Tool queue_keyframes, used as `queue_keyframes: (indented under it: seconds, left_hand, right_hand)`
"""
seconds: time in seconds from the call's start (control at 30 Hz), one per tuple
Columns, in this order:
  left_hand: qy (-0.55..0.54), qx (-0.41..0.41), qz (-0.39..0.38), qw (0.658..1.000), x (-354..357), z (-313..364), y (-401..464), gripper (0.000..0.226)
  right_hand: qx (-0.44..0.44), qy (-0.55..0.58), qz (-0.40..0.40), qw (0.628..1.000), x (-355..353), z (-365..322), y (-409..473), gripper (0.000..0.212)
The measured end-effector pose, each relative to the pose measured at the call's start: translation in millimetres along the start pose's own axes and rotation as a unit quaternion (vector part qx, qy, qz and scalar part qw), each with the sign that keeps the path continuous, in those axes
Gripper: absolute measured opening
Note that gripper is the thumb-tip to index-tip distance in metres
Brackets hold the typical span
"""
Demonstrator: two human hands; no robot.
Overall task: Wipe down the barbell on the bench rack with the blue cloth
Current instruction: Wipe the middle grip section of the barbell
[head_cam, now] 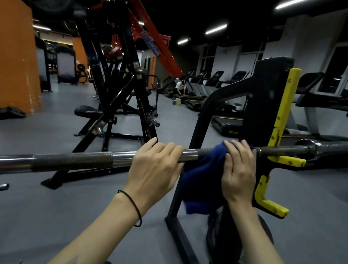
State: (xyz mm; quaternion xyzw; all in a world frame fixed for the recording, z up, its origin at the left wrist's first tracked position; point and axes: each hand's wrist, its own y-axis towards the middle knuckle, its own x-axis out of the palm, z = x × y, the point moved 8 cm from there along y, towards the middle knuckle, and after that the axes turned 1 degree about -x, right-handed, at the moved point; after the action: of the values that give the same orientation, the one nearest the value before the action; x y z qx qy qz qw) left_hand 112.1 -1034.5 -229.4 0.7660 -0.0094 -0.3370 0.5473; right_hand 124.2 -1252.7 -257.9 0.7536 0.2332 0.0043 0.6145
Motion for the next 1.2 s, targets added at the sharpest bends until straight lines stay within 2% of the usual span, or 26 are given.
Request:
queue_keyframes:
  seconds: [0.07,0.1,0.13,0.2,0.27,0.33,0.37,0.43,0.5,0.53,0.57,0.63,0.7,0.73,0.77,0.87,0.97,1.0,1.1,1.2]
  left_hand:
    - [-0.002,-0.004,0.003,1.000,0,0,0,0.020]
    - [0.000,-0.004,0.003,1.000,1,0,0,0.020]
    - [0.005,-0.005,0.002,1.000,1,0,1,0.020]
    - [0.014,-0.005,-0.003,1.000,2,0,1,0.021]
    - [0.020,-0.008,-0.010,1.000,3,-1,1,0.021]
    - [0.027,-0.012,-0.013,0.999,4,-1,1,0.019]
    - [0.029,-0.016,-0.013,0.999,4,-1,1,0.019]
    - [0.028,-0.026,-0.012,0.999,4,-2,2,0.019]
    - [0.023,-0.034,-0.008,0.999,4,-3,1,0.018]
    - [0.019,-0.034,-0.006,0.999,4,-2,1,0.018]
    - [0.019,-0.031,-0.001,0.999,4,-1,1,0.017]
    - [0.017,-0.015,0.005,1.000,3,-1,3,0.015]
    - [0.015,0.006,0.000,1.000,3,-2,5,0.017]
    - [0.018,0.017,-0.007,1.000,3,-3,5,0.020]
    - [0.026,0.026,-0.016,0.999,4,-3,6,0.024]
    - [0.048,0.035,-0.048,0.997,4,-2,8,0.030]
    - [0.047,0.016,-0.081,0.995,3,-3,14,0.026]
    - [0.049,0.009,-0.093,0.994,2,-3,16,0.027]
    - [0.016,-0.029,-0.131,0.991,1,-6,27,0.032]
    - [-0.027,-0.092,-0.204,0.974,11,-20,40,0.043]
  right_hand:
    - [0.110,0.046,0.043,0.992,10,-8,-7,0.046]
    - [0.129,0.062,0.045,0.989,17,-25,-12,0.047]
    - [0.118,0.074,0.039,0.990,24,-45,-17,0.047]
    - [0.040,0.073,0.007,0.996,31,-76,-27,0.044]
    - [-0.054,0.047,-0.024,0.997,25,-77,-28,0.043]
    - [-0.096,0.001,-0.038,0.995,18,-56,-23,0.044]
    - [-0.078,-0.002,-0.030,0.997,13,-42,-18,0.045]
    - [0.016,0.027,0.008,0.999,9,-23,-13,0.046]
    - [0.116,0.070,0.043,0.990,18,-33,-16,0.047]
    - [0.128,0.080,0.043,0.988,24,-48,-20,0.047]
    - [0.103,0.081,0.035,0.991,29,-65,-23,0.046]
    - [-0.014,0.055,-0.008,0.998,29,-86,-29,0.044]
    - [-0.112,0.008,-0.046,0.993,21,-73,-24,0.045]
    - [-0.122,-0.010,-0.056,0.991,17,-58,-21,0.046]
    - [-0.100,-0.016,-0.055,0.993,13,-41,-17,0.047]
    - [0.041,0.018,-0.005,0.999,6,-5,-11,0.047]
    - [0.161,0.089,0.050,0.982,15,-16,-13,0.046]
    - [0.169,0.103,0.053,0.979,20,-30,-15,0.046]
    - [0.073,0.128,0.008,0.989,31,-80,-27,0.044]
    - [-0.067,0.079,-0.049,0.993,23,-79,-22,0.043]
